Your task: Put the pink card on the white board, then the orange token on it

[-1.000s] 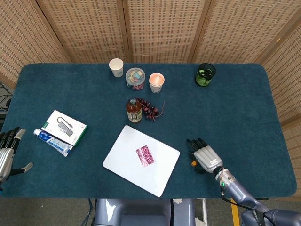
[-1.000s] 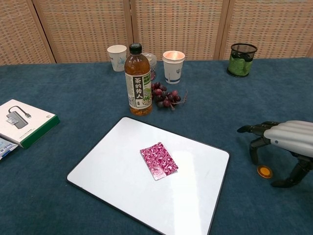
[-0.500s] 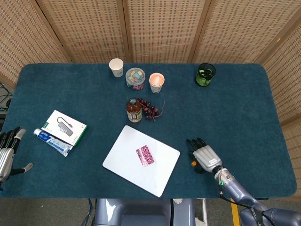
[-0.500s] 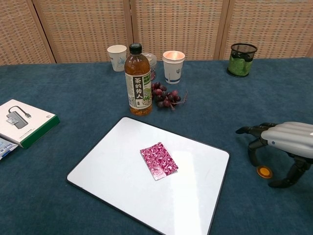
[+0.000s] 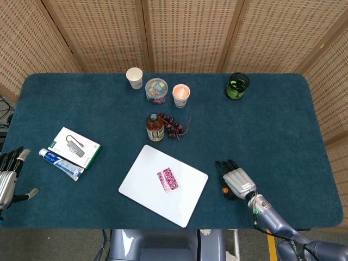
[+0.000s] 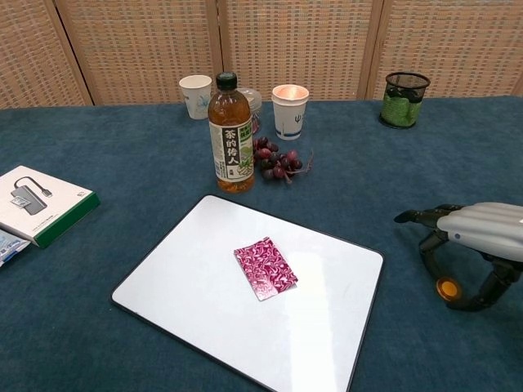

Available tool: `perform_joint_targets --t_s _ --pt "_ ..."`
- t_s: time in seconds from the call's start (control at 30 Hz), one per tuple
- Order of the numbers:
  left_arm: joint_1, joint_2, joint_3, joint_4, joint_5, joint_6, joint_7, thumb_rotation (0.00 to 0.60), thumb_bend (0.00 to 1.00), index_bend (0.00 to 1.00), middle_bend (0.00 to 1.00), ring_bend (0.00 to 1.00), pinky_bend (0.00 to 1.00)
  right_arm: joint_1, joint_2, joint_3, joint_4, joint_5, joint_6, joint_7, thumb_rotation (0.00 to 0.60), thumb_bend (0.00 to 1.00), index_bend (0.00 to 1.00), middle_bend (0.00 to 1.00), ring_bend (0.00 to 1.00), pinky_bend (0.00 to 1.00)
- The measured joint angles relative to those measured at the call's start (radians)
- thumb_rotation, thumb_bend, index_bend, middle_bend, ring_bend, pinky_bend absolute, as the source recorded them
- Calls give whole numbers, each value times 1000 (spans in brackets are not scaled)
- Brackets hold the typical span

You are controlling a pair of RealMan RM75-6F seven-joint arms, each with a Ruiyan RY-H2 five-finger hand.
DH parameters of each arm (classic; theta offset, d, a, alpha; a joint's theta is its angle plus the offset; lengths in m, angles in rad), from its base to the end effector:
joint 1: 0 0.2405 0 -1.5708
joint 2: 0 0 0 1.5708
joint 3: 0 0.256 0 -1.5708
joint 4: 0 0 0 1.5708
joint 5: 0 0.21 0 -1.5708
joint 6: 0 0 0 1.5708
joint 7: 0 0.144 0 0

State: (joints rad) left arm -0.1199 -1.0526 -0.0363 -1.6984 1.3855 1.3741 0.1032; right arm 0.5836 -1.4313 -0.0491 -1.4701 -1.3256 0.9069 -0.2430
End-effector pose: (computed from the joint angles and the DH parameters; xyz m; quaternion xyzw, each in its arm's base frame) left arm -0.3145 0.1864 0.1615 -0.6078 -0.4139 -0.3196 0.5976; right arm -0.2412 -0.2736 -0.0125 0.8084 -0.3758 0.2513 0.3770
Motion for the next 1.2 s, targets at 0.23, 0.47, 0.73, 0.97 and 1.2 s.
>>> perform_joint_targets --t_s 0.23,0.47,0.73,0.97,1.2 --pt "0 2 0 0 1 1 -5 600 0 0 0 0 0 2 7 10 -22 4 -6 -5 600 453 625 0 0 0" --pt "-1 0 2 -1 3 -2 1 600 0 0 0 0 0 42 30 61 -129 27 -22 -55 600 452 625 0 0 0" --pt "-5 3 -4 3 -13 -14 -12 600 0 0 0 0 0 145 -16 161 -209 236 -73 -188 600 455 625 0 0 0" --pt "-12 11 -10 12 -31 -35 -42 600 0 0 0 0 0 284 -160 228 -193 532 -70 -343 600 466 625 0 0 0" --pt "-22 19 -15 21 -48 -61 -68 600 0 0 0 0 0 425 -324 278 -92 758 -13 -470 600 466 625 0 0 0"
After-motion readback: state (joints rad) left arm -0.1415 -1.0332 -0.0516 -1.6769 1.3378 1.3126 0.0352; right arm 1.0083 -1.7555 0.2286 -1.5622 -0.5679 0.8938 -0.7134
